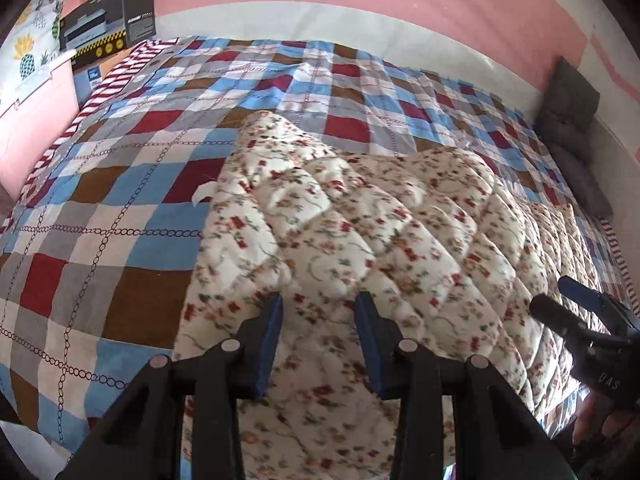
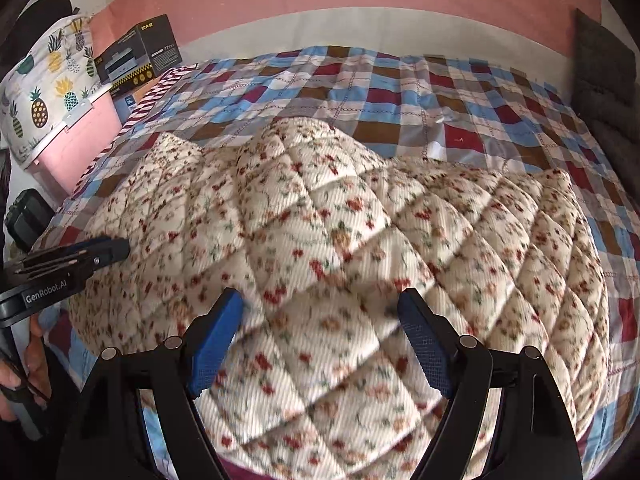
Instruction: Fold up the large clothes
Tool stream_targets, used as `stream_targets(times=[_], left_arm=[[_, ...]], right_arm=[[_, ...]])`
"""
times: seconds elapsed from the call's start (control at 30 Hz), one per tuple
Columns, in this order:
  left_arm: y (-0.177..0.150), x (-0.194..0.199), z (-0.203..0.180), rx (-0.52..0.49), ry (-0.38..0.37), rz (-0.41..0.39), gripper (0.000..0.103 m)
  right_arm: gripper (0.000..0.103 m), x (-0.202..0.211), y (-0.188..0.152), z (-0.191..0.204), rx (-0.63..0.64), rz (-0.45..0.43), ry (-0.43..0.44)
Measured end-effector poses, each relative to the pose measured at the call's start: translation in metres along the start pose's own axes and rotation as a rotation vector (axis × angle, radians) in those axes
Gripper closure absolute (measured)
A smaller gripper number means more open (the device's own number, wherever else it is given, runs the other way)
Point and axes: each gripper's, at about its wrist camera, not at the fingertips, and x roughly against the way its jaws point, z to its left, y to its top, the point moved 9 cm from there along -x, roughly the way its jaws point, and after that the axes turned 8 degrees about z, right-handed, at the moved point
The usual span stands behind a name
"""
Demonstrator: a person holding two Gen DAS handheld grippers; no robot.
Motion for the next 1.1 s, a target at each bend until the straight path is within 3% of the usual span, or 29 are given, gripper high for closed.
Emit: stream_targets(times=[0.07,0.17,0.23,0.47,0.63,0.8,0.93,1.03,1.1], left_arm=[[0.002,-0.004,0.007,-0.004,-0.008,-0.004,0.063],[0.002,-0.010,0.004,-0.039,0.020,-0.014,0.063],[0.002,-0.014,0.004,-0.039,0.027,-0.021,0.063],[0.007,-0.020,0.003,-0.038,0.036,-0.024,0.063],[0.007,-0.016,0.002,-0.047,0.036,-0.004,0.063],[0.006,-0.003,0.003,-0.040,0.037,0.000,0.064],[0.002,0.019,0.015,-0.012,0.024,-0.045,0.064],[-0.004,0.024,0.037,0.022,0.039,-0.045,0.064],[-0.008,0.014,0.054,0.051,0.065,-0.004,0.061]], right_arm=[[0.026,-0.011,0.017,0.000,-0.013,-0.006,0.001],[0.042,-0.036,0.029,-0.003,-0.015,0.044,-0.035],[0.044,-0.049,0.033,-0.007,-0.041,0.066,-0.033],[0.044,-0.070,0.047,-0.015,-0.045,0.126,-0.052],[0.044,-0.050,0.049,-0.021,-0.066,0.097,0.000],[0.043,-0.008,0.034,-0.041,-0.049,0.029,-0.040],[0.042,0.021,0.006,-0.078,-0.048,0.000,-0.103],[0.041,0.035,-0.022,-0.113,-0.086,0.003,-0.141],[0.040,0.032,-0.041,-0.139,-0.132,0.037,-0.158]])
